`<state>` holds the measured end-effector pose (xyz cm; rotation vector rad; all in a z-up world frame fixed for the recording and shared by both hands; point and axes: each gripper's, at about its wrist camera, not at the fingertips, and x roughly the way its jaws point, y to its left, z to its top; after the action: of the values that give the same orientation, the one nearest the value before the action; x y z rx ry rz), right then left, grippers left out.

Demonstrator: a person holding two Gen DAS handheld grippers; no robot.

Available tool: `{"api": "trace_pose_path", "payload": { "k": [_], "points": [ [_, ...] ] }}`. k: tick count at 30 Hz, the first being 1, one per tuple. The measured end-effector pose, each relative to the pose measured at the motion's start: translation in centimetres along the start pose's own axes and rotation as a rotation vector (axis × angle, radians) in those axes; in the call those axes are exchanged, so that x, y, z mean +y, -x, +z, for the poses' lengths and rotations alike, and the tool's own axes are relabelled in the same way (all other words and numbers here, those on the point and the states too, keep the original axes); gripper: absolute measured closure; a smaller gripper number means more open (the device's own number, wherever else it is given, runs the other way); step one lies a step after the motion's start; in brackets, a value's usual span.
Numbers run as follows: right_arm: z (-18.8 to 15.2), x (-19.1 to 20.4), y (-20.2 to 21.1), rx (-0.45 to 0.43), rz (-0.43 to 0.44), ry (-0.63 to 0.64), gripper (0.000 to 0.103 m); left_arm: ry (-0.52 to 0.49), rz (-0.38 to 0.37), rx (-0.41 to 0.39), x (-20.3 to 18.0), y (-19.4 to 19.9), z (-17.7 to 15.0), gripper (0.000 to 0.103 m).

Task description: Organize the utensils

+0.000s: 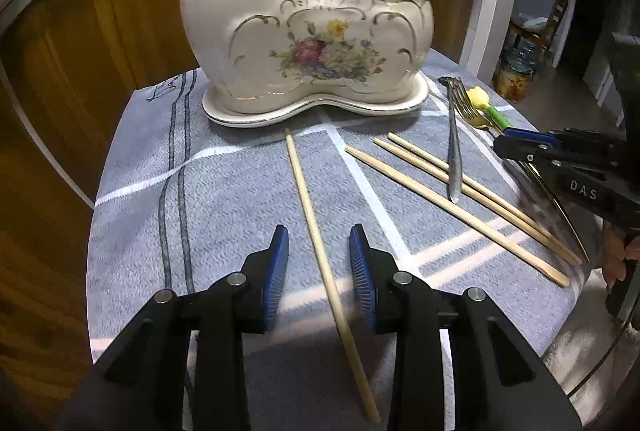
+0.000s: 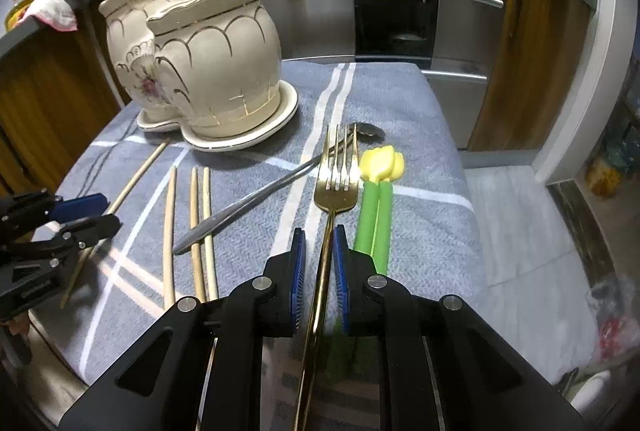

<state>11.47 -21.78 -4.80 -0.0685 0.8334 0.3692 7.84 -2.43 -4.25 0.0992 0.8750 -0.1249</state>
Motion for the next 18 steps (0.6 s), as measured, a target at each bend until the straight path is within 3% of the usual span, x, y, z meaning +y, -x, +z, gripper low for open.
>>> {"api": "trace_pose_path", "payload": {
  "k": [1,4,5,9,18],
  "points": [
    [0.0,0.0,0.0,0.000,0.002,0.000,0.095,0.000,0.000,-0.003,0.2,-0.2,0.2,0.073],
    [0.1,0.0,0.0,-0.002,0.011,-0.002,0.096,-0.005,0.012,-0.007,0.9,-0.4,0.3,0.096],
    [0.0,0.0,0.0,-0.004,0.015,-0.006,0.096,-0.004,0.007,-0.006,1.1,-0.4,0.3,0.098],
    [0.0,-0.1,1.0,-0.035,0.029,-0.013,0.096,-0.004,-0.025,-0.018,1.8,0.0,0.0,0.098],
    [0.4,0.7,5.2,-0.186,0.070,-0.001,0.097,-0.036,-0.081,-0.157,1.7,3.8,-0.4,0.098]
  ]
}}
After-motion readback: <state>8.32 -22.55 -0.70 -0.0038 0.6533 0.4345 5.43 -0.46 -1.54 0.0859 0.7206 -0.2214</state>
